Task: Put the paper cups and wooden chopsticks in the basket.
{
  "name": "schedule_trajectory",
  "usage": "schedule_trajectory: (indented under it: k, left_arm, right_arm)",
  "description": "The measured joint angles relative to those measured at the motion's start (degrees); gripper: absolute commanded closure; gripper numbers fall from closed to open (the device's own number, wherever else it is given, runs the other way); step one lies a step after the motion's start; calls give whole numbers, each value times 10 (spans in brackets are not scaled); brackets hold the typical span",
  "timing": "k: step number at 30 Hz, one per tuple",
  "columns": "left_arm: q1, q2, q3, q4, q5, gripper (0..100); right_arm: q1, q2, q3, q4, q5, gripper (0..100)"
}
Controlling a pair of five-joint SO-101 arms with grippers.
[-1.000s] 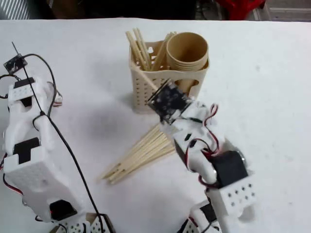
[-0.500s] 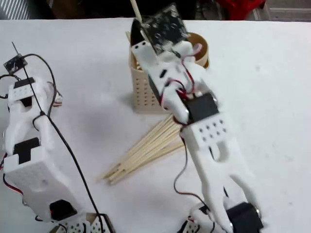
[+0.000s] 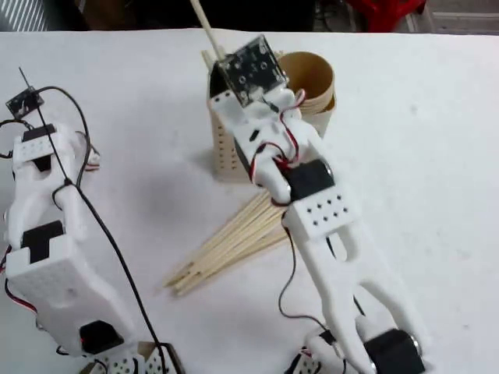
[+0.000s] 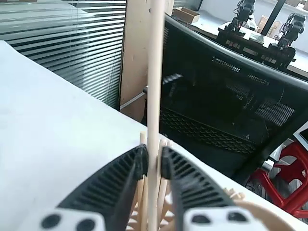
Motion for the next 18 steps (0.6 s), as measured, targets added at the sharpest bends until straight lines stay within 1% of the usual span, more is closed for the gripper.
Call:
schedule_trajectory:
  k: [3, 7, 10, 14, 18]
  left_arm:
    - [0, 0, 0, 0, 0, 891]
    - [0, 0, 0, 0, 0, 891]
    - [0, 0, 0, 0, 0, 891]
    - [0, 0, 0, 0, 0, 891]
    - [0, 0, 0, 0, 0, 891]
  right_arm:
    - [0, -42, 42, 10, 0, 837]
    - [4, -109, 68, 79, 1, 887]
    - [9, -181, 68, 177, 1, 869]
    - [4, -273, 67, 331, 6, 831]
    - [-60, -289, 80, 472, 102, 823]
